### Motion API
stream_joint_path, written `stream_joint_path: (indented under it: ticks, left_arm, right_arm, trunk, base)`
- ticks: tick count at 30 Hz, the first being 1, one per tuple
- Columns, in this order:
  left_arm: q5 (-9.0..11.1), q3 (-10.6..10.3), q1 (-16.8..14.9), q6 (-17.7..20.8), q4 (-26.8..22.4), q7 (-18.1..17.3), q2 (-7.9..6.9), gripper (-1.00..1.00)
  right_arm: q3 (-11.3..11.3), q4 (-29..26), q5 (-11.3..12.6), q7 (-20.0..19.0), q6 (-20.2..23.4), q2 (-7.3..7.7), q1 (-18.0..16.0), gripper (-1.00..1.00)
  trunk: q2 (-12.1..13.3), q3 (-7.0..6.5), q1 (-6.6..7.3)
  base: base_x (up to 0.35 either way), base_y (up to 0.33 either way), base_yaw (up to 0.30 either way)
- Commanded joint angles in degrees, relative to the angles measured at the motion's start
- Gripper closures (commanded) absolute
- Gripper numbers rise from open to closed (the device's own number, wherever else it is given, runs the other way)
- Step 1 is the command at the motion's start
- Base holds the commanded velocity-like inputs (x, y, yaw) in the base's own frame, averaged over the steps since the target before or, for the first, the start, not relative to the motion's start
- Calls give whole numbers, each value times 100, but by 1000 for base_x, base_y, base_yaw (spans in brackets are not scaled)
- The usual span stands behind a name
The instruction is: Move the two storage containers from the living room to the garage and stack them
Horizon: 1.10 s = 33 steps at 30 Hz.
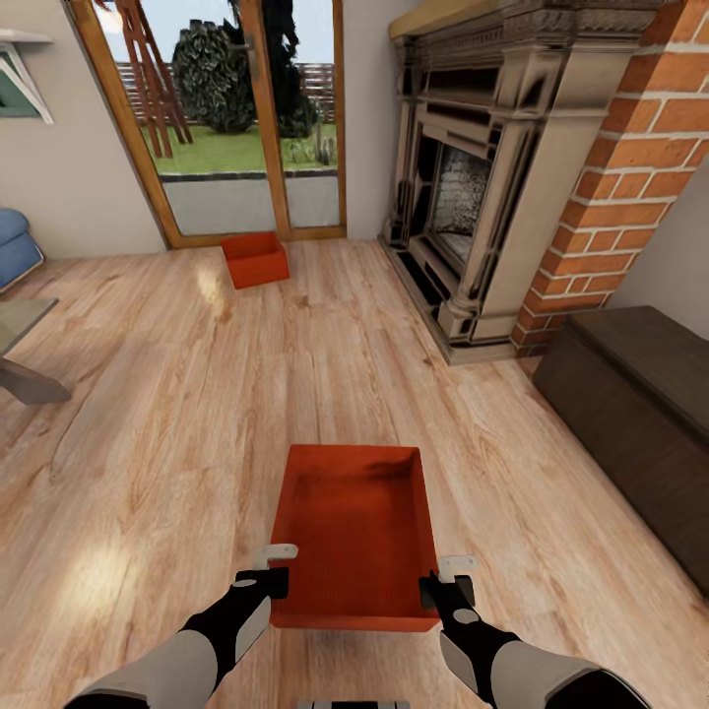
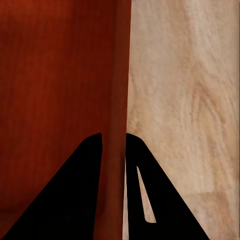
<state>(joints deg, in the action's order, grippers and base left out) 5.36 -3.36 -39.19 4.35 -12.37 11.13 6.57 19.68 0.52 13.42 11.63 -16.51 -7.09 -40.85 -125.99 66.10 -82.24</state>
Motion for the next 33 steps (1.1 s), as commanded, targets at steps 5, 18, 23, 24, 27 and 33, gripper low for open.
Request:
stream_joint_path:
  ticks: [5, 18, 23, 24, 27, 33]
  left_arm:
    - [-61, 42, -1, 33, -35, 74, -11, 100]
    - [-61, 48, -1, 31, -43, 74, -20, 100]
    - [-55, 53, -1, 31, -46, 74, -24, 100]
    - [-54, 54, -1, 31, -46, 74, -24, 100]
    - [-53, 55, -1, 31, -46, 74, -24, 100]
    - [-52, 55, -1, 31, -46, 74, -24, 100]
  right_arm:
    - [-44, 18, 174, 32, -45, 6, -2, 100]
    - [-43, 18, 172, 32, -45, 3, -2, 100]
    - [-43, 18, 172, 32, -45, 5, -2, 100]
    - [-43, 18, 174, 32, -45, 6, -2, 100]
    - [-43, 18, 171, 32, -45, 6, -2, 100]
    - [-46, 18, 178, 32, -37, 2, -2, 100]
  trunk:
    - [201, -86, 111]
    - [722, -320, 397]
    - [922, -410, 507]
    - [963, -427, 529]
    - [1083, -481, 594]
    - [1324, -589, 726]
  base:
    - [0, 0, 0]
    - [0, 0, 0]
    - [0, 0, 0]
    - [0, 0, 0]
    - [0, 0, 0]
    - [0, 0, 0]
